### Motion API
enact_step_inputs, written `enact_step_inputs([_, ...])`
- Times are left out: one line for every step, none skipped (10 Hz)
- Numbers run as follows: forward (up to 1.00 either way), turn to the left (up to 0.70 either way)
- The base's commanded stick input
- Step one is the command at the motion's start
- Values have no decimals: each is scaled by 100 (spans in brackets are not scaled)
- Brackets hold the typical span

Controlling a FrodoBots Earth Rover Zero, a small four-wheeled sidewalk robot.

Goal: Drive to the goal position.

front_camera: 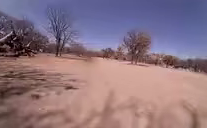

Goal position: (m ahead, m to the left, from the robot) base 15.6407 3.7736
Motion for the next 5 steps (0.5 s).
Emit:
enact_step_inputs([100, -12])
enact_step_inputs([100, -11])
enact_step_inputs([100, -10])
enact_step_inputs([100, -8])
enact_step_inputs([100, -7])
